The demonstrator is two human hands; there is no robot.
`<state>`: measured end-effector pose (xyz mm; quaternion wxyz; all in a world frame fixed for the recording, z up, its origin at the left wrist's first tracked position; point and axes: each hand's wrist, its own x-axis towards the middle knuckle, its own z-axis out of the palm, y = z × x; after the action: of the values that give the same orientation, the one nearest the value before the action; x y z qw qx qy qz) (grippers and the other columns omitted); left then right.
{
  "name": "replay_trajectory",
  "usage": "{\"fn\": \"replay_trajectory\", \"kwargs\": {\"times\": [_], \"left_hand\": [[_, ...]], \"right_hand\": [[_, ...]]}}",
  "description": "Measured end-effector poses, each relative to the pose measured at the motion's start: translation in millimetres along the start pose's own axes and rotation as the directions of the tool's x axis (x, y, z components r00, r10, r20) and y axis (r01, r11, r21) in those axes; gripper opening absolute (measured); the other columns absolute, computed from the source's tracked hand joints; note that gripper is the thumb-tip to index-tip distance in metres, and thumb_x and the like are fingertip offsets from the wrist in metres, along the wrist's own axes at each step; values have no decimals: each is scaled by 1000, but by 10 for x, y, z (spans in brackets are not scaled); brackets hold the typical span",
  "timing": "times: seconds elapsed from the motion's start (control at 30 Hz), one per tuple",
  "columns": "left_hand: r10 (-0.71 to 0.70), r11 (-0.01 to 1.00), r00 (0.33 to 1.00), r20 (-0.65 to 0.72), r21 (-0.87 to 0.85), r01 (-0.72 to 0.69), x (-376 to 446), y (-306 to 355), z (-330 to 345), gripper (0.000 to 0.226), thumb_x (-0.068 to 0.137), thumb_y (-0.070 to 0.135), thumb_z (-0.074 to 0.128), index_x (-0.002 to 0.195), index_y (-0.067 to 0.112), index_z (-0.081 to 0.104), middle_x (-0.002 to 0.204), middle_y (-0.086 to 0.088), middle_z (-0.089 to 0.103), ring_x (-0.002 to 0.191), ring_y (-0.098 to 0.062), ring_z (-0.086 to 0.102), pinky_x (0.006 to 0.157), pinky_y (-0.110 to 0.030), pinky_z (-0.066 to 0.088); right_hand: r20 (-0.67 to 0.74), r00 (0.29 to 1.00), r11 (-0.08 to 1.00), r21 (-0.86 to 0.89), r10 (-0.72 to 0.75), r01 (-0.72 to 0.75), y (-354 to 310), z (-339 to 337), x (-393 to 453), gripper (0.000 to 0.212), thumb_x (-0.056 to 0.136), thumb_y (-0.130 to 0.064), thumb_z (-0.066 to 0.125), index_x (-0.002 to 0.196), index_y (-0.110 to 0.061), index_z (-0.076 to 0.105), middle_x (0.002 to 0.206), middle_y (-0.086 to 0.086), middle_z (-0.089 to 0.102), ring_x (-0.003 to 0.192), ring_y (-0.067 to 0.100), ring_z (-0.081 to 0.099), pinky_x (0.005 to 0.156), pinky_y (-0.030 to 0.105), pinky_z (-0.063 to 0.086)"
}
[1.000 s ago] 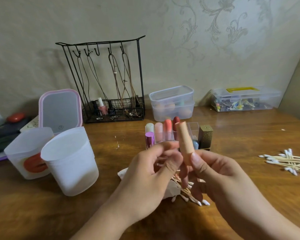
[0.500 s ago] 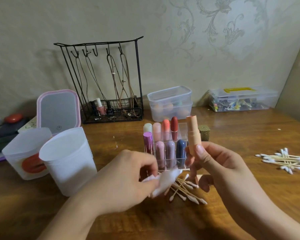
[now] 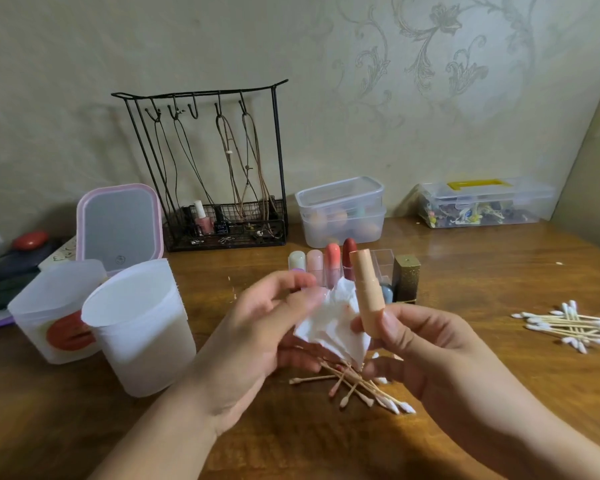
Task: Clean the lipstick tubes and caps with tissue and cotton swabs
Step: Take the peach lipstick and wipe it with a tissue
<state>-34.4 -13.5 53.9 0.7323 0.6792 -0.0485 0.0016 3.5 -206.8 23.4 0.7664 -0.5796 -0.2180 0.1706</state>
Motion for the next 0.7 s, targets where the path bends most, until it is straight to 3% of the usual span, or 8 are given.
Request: {"fn": "replay_trajectory", "kwargs": {"times": [0.1, 0.23, 0.3, 0.47, 0.5, 0.57, 0.63, 0.7], "left_hand": [[-109, 989, 992, 63, 109, 101, -25, 10, 53, 51, 69, 31, 83, 111, 11, 62, 89, -11, 74, 65, -22, 66, 51, -23, 49], [-110, 992, 993, 48, 64, 107, -17, 20, 57, 16, 80, 7, 73, 95, 9, 68, 80, -17, 69, 53, -21, 60, 46, -24, 47], [-94, 995, 995, 25, 37, 93, -8, 13, 38, 14, 86, 3, 63, 94, 14, 67, 76, -15, 68, 47, -20, 57, 42, -24, 46], [-94, 990, 996, 4, -101, 94, -18, 47, 71, 28, 81, 0, 58, 71, 23, 71, 65, -12, 64, 47, -20, 63, 41, -24, 49], [-74, 996, 997, -31, -45, 72, -10, 26, 68, 33, 84, -3, 56, 69, 23, 71, 65, -9, 65, 50, -20, 65, 45, -26, 52], [107, 941, 987, -117, 331, -63, 16, -65, 51, 37, 92, -2, 55, 69, 23, 70, 69, 1, 67, 61, -16, 69, 54, -26, 54], [347, 713, 932, -104, 674, -190, -2, -88, 67, 29, 91, 9, 56, 70, 26, 68, 80, 13, 67, 74, -9, 68, 60, -18, 53], [441, 678, 897, -39, 669, -304, -31, -70, 93, 23, 89, 18, 54, 72, 24, 68, 82, 14, 68, 81, -8, 65, 64, -14, 50]], "right_hand": [[15, 1000, 994, -105, -7, 8, -39, 10, -12, 51, 70, -54, 75, 92, -8, 76, 93, 10, 71, 70, 18, 57, 67, 26, 48], [41, 998, 984, -169, -52, 58, -61, 49, -38, 32, 77, -43, 72, 85, -12, 77, 82, 9, 71, 66, 13, 59, 63, 17, 48], [41, 995, 985, -145, -89, 94, -67, 58, -41, 26, 77, -34, 73, 79, -9, 76, 78, 6, 70, 66, 12, 60, 61, 17, 49], [14, 986, 986, 32, -167, 166, -63, 8, -41, 63, 66, -55, 83, 92, 1, 73, 90, 15, 66, 80, 25, 55, 65, 29, 47], [1, 982, 981, 33, -189, 189, -73, 1, -41, 62, 66, -57, 82, 93, -1, 73, 91, 16, 65, 80, 26, 55, 64, 31, 45], [9, 979, 978, 34, -205, 204, -94, 5, -38, 60, 68, -57, 80, 91, -2, 73, 89, 19, 63, 77, 27, 53, 60, 33, 40], [59, 982, 984, 24, -180, 179, -100, 23, -38, 60, 72, -56, 78, 87, 2, 70, 81, 18, 64, 70, 25, 52, 57, 31, 40], [86, 988, 991, -24, -131, 134, -88, 54, -37, 52, 77, -52, 74, 84, -1, 70, 76, 14, 66, 65, 21, 56, 54, 27, 42]]}}
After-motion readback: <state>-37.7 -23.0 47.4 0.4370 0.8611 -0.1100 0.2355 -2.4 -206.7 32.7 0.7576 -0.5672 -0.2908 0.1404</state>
